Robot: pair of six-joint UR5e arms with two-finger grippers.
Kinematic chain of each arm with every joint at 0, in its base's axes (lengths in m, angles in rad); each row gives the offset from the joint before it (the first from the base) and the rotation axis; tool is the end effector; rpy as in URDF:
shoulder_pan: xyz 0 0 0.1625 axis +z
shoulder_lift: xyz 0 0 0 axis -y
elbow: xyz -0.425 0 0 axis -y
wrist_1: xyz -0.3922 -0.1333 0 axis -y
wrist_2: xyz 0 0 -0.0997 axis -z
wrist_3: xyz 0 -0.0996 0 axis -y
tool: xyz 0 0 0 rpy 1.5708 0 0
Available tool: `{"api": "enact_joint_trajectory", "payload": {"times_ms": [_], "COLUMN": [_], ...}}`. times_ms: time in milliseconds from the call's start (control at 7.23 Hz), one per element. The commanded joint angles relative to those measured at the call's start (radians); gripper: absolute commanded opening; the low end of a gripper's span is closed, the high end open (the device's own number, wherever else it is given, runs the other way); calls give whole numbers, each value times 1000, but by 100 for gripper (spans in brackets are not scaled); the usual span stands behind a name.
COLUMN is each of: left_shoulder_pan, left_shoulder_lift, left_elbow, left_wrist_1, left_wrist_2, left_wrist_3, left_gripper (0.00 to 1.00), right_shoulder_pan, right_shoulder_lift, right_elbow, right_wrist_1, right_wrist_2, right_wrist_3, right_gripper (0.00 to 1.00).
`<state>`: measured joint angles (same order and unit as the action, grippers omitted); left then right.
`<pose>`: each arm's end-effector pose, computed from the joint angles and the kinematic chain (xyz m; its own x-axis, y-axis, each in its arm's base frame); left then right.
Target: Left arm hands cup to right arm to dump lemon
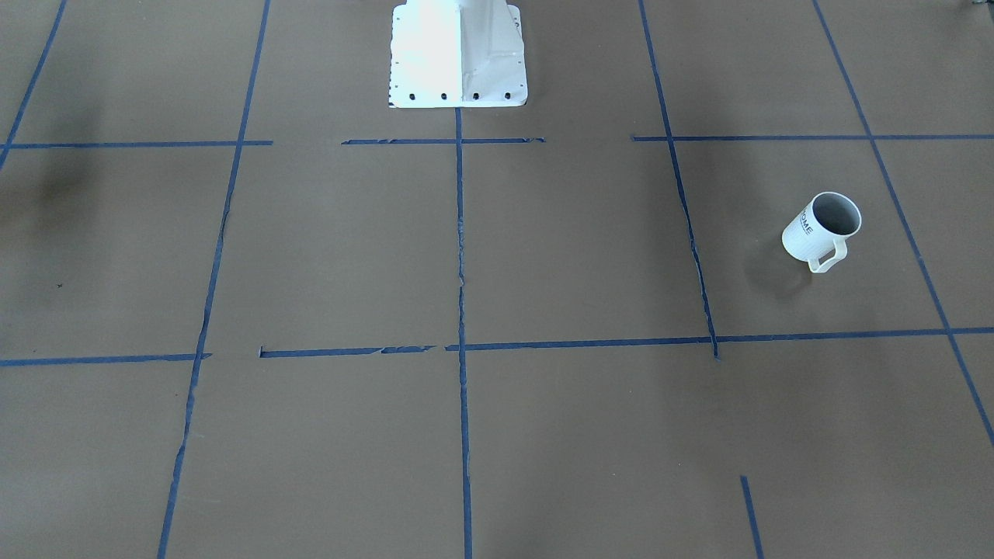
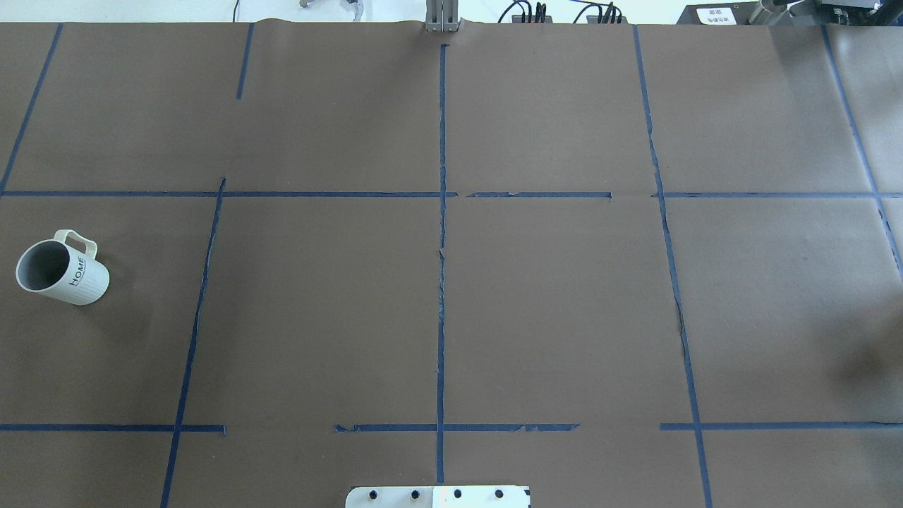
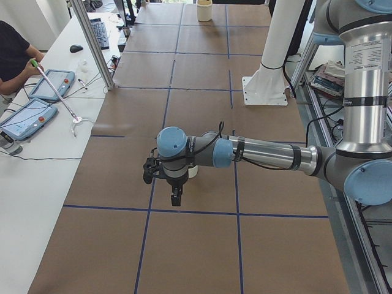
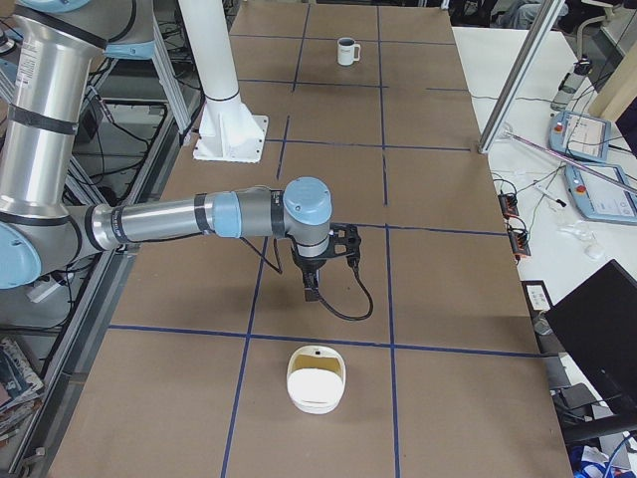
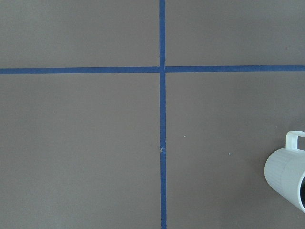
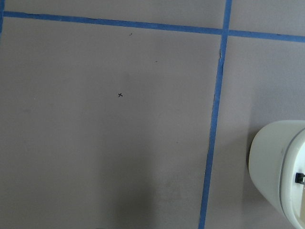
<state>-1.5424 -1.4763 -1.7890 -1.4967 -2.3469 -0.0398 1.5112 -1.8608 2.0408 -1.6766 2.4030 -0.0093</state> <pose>-0.0507 -0.4538 0.6033 0.7129 0.0152 -0.7011 0.0000 0.9998 0.0217 0.0376 -0.3716 0.5590 0.6682 -0.1041 0.7367 0.0656 0.9946 0.0810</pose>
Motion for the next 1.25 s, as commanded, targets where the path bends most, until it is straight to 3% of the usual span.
{"api": "enact_joint_trajectory", "payload": {"times_ms": [0,415,830,1107], "left_shoulder_pan": [80,236,347,422], "left_shoulder_lift": [1,1,40,37], "left_elbow": [-1,20,25,63], "left_wrist_1": [-64,-276,-426,-506], "left_wrist_2": [-11,-14,-5,11], "left_wrist_3": [-3,-202,-538,-662], "left_gripper": [100,100,100,100], "right_shoulder_pan": [-2,-17,-23,-23], "right_shoulder_lift": [0,12,17,22], "right_elbow": [1,4,4,4], "right_wrist_1": [0,0,0,2], "right_wrist_2": [39,76,76,76], "right_wrist_3": [0,3,5,6], "right_gripper": [100,100,100,100]}}
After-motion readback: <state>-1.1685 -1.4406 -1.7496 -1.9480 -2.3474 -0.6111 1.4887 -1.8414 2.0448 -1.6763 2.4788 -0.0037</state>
